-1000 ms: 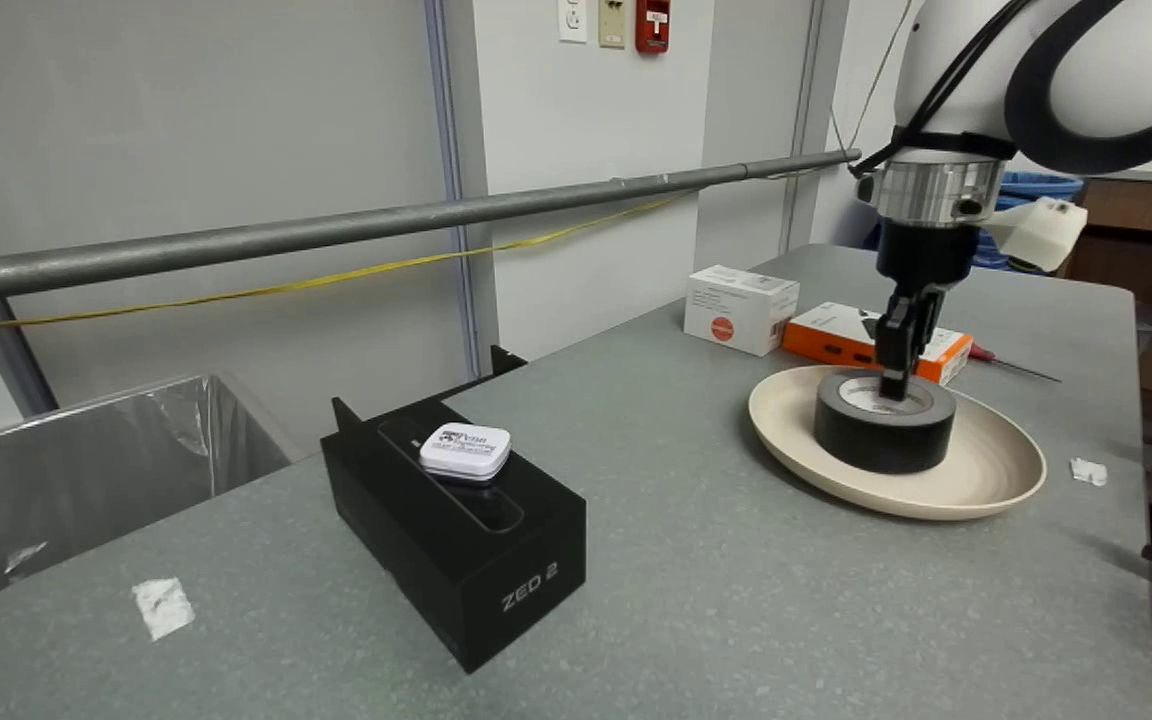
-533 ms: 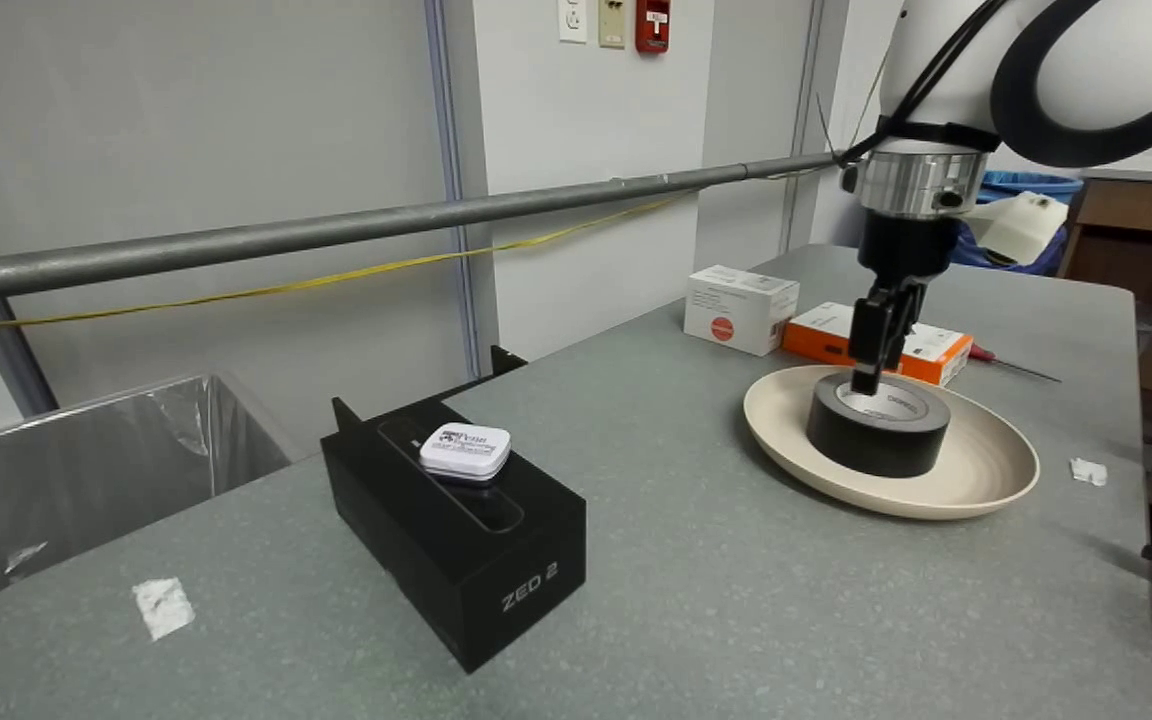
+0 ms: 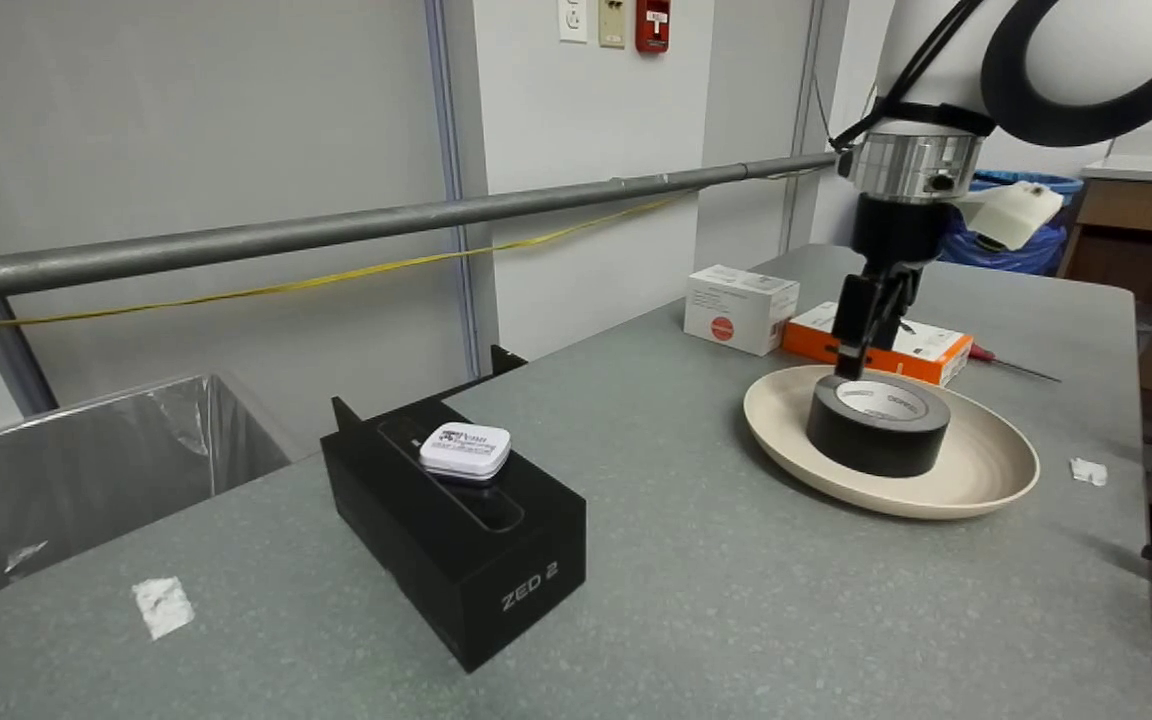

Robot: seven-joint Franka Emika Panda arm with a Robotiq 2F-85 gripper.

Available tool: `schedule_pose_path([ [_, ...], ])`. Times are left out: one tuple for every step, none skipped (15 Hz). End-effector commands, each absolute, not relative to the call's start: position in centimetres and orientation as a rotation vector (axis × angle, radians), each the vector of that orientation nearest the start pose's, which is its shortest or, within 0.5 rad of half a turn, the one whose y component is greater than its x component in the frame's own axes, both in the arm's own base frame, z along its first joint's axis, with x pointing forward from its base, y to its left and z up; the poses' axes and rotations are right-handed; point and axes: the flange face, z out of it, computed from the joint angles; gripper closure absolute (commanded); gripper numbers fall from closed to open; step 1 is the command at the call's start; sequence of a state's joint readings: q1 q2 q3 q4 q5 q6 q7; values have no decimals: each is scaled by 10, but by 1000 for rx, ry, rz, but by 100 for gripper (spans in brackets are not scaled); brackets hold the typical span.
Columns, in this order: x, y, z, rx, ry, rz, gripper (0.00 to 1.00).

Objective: Put the black tape on the brown plate

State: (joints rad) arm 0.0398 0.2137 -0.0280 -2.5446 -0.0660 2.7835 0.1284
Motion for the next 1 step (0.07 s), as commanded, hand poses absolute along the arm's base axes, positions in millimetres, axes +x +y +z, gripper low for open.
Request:
schedule_pose_path([
  [458,8,194,-3168,86,-41,0],
])
